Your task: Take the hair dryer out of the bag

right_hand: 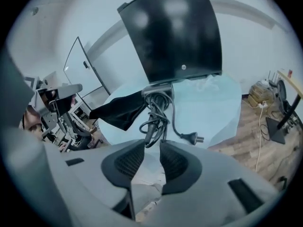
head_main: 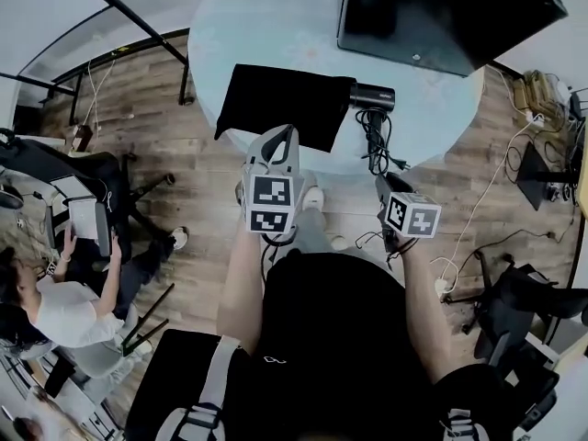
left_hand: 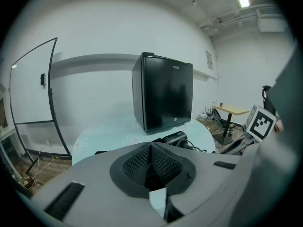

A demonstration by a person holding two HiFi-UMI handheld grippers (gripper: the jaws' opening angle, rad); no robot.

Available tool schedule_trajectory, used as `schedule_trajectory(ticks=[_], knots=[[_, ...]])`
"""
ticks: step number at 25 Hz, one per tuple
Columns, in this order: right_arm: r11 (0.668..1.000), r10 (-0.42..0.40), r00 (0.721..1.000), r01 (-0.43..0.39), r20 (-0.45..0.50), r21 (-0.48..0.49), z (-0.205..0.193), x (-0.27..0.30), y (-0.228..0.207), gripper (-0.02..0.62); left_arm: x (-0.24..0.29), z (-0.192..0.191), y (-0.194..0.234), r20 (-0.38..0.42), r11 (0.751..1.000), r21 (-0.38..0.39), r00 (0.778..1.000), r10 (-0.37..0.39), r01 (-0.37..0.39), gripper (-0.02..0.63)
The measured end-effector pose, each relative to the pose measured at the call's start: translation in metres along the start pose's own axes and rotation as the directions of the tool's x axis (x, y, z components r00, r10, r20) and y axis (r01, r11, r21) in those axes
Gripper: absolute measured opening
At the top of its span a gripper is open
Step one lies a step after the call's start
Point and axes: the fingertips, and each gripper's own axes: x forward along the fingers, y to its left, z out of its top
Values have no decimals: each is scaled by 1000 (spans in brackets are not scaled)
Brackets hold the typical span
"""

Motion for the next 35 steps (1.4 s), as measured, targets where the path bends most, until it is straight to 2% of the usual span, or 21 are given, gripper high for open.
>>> schedule_trajectory(ticks=[3, 5, 9, 11, 15, 19, 21, 23, 28, 35], knots=[[999, 20, 995, -16, 99, -44, 13, -25, 3, 95, -12, 13, -30, 51, 1000, -11, 999, -15, 16, 14], [997, 38, 982, -24, 188, -72, 33, -46, 7, 84, -19, 25, -53, 89, 1000, -1, 996, -29, 29, 15], [991, 95, 922, -50, 376, -127, 79, -88, 23, 43, -39, 53, -89, 182, 999, 12, 983, -38, 36, 14], [985, 130, 879, -61, 459, -162, 95, -116, 31, 8, -53, 64, -105, 225, 999, -10, 974, -29, 32, 14], [972, 202, 782, -87, 589, -218, 110, -175, 48, 8, -82, 86, -131, 295, 997, -65, 956, -7, 27, 14], [961, 269, 654, -129, 708, -246, 114, -235, 68, 6, -113, 113, -156, 374, 995, -89, 927, -15, 52, 14], [955, 294, 605, -149, 740, -258, 116, -258, 78, 5, -127, 125, -168, 410, 995, -84, 912, -11, 49, 14], [951, 301, 589, -127, 750, -282, 117, -272, 85, 5, -138, 131, -179, 430, 997, -68, 903, -11, 45, 14], [941, 323, 573, -107, 753, -322, 116, -287, 93, 5, -150, 130, -195, 443, 998, -47, 896, -22, 47, 14], [931, 339, 577, -92, 743, -354, 115, -289, 99, 5, -154, 129, -193, 450, 999, -49, 893, 9, 14, 14]])
